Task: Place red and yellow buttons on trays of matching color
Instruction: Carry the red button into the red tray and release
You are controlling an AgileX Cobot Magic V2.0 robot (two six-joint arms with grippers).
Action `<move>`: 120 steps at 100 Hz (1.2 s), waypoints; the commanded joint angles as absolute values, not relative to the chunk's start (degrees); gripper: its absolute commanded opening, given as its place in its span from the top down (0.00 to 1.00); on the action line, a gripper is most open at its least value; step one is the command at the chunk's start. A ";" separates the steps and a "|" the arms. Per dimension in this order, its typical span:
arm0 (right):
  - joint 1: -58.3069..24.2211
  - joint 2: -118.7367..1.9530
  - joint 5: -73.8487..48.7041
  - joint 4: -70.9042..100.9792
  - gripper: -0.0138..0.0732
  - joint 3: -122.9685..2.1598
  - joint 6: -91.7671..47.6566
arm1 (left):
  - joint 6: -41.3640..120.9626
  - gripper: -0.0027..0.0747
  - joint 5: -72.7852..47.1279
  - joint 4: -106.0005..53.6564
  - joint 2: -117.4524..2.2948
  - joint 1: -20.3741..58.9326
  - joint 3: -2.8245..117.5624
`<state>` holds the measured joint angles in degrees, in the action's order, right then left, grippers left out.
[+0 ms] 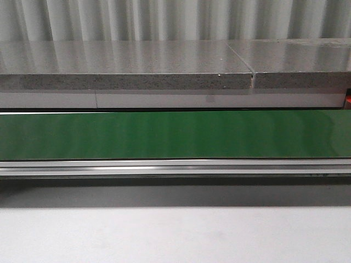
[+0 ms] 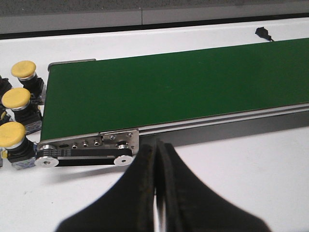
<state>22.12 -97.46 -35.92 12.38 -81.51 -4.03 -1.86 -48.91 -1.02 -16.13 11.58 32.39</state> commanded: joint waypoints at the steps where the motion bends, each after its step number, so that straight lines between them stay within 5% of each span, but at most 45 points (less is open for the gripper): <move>1: 22.41 -97.46 -35.12 15.28 0.69 -85.54 -3.91 | -1.79 0.99 -45.13 -1.24 -16.71 11.91 33.84; 26: 23.66 -102.93 -33.60 20.80 0.58 -86.47 -3.91 | -1.79 0.99 -45.13 -1.24 -16.71 11.91 33.84; 80: 26.39 -109.52 -35.13 21.52 0.57 -86.47 -3.91 | -1.79 0.99 -45.13 -1.24 -16.71 11.91 33.84; 100: 26.39 -109.44 -35.24 21.52 0.30 -86.47 -3.91 | -1.79 0.99 -45.13 -1.24 -16.71 11.91 33.84; 120: 26.39 -108.07 -35.56 21.26 0.31 -86.35 -5.32 | -1.79 0.99 -45.13 -1.24 -16.71 11.91 33.84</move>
